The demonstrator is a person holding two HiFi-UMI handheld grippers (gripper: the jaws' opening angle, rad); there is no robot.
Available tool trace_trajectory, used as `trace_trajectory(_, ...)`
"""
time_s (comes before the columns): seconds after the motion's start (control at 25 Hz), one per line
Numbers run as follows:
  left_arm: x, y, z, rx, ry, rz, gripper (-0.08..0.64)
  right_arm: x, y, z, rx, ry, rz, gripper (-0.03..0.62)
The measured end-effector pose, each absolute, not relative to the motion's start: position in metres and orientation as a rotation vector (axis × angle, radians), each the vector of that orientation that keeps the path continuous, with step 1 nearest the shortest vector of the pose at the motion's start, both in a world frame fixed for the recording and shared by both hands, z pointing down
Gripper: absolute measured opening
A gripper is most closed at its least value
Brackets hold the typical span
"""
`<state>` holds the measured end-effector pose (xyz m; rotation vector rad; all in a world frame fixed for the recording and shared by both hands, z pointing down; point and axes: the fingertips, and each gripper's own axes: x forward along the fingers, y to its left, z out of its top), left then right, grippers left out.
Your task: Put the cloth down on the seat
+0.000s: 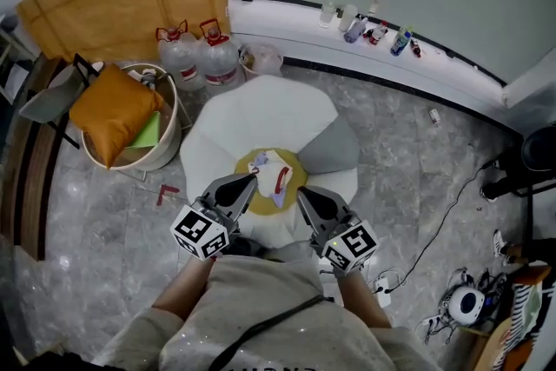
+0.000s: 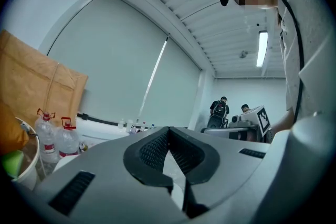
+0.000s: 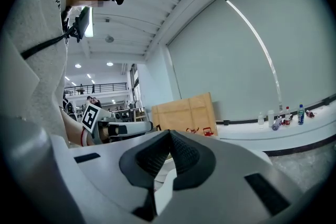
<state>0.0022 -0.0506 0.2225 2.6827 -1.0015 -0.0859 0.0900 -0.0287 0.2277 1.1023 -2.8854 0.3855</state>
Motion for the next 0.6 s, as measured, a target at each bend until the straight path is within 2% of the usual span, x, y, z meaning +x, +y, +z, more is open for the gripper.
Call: trace_trajectory(0.6,0.0028,-0.0476,0.2280,2.654,-1.012,-0.065,0.014,0.0955,-0.0227,0.2280,1.136,-2.876,0.415,0.018)
